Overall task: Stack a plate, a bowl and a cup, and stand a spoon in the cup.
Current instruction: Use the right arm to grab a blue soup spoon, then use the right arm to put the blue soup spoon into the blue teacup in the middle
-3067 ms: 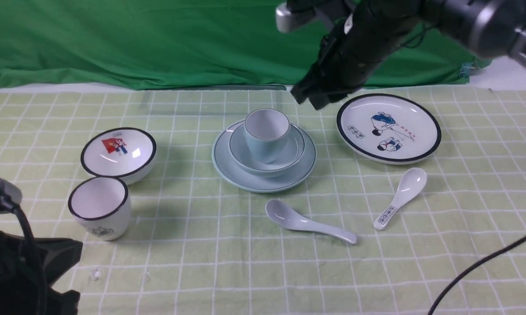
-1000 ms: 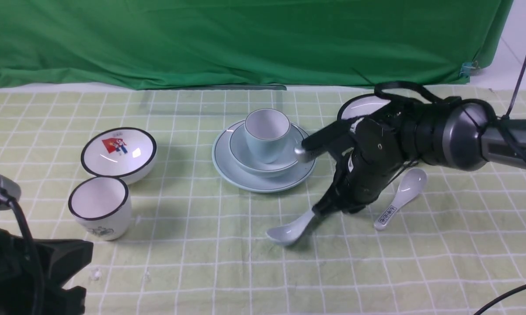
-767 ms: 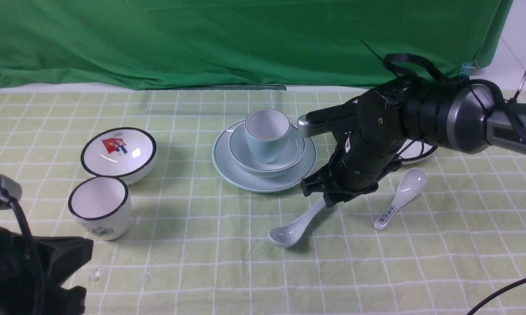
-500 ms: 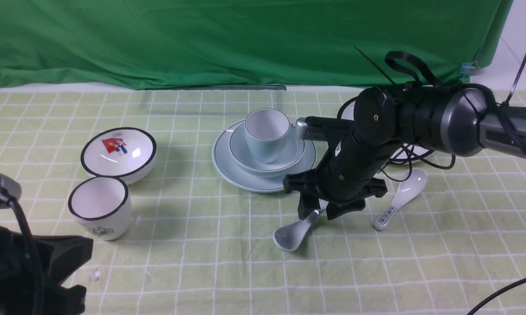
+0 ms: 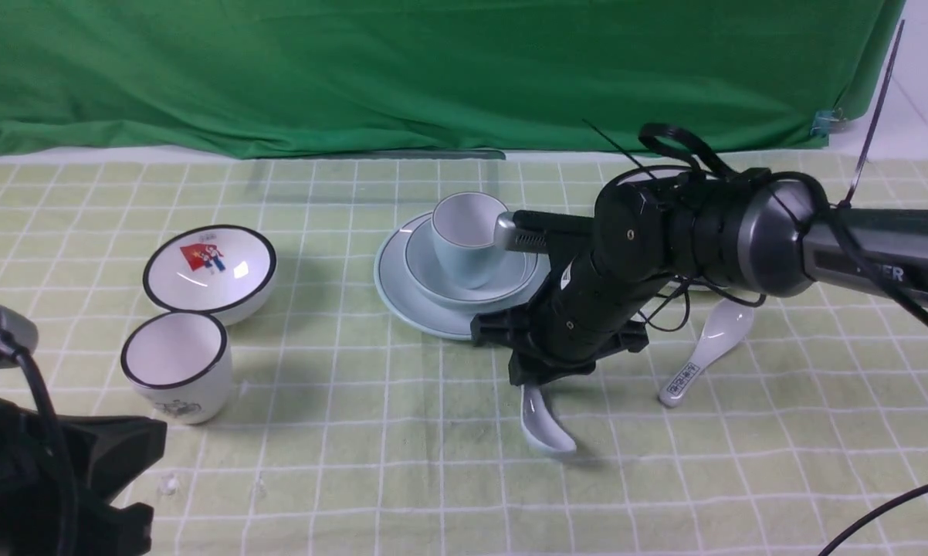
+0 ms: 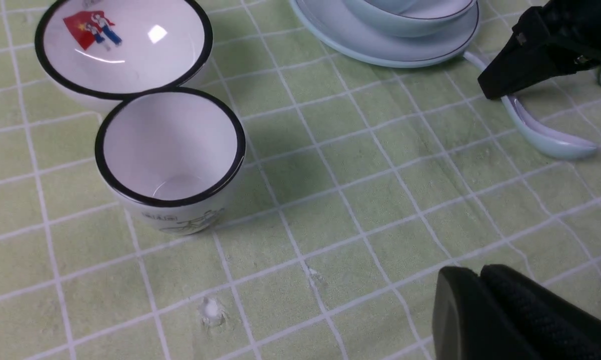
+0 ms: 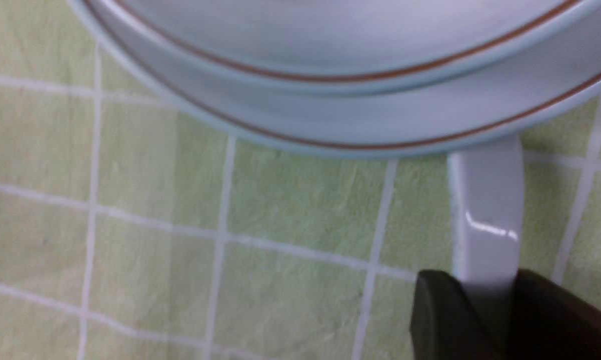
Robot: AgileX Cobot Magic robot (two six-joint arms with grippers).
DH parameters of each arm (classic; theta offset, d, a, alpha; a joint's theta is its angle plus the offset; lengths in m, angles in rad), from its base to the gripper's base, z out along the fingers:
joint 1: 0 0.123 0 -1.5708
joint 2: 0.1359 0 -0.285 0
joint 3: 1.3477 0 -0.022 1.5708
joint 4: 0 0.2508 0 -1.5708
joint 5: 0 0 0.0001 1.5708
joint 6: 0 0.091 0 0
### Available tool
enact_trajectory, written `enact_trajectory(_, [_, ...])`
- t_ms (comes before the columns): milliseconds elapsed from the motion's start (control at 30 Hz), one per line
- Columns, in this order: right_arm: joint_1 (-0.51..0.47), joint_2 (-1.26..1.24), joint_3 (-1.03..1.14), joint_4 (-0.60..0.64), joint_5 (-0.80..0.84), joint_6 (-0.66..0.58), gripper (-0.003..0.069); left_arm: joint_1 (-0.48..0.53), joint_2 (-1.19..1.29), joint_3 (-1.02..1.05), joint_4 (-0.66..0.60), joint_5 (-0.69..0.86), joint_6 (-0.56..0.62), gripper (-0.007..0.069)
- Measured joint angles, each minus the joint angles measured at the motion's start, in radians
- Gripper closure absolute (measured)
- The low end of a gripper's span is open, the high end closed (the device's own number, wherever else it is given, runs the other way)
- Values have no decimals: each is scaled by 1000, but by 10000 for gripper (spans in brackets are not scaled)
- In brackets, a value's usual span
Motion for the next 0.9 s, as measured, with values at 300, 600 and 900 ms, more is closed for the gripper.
enact_trajectory(300, [35,-235,0,-5,-215,-292,487,0,0,0,-4,0,6,632])
enact_trajectory(600, [42,-152,0,-11,-807,-356,487,0,0,0,-4,-12,11,632])
enact_trajectory(900, [41,98,1,-14,-1253,-366,487,0,0,0,-1,-14,21,632])
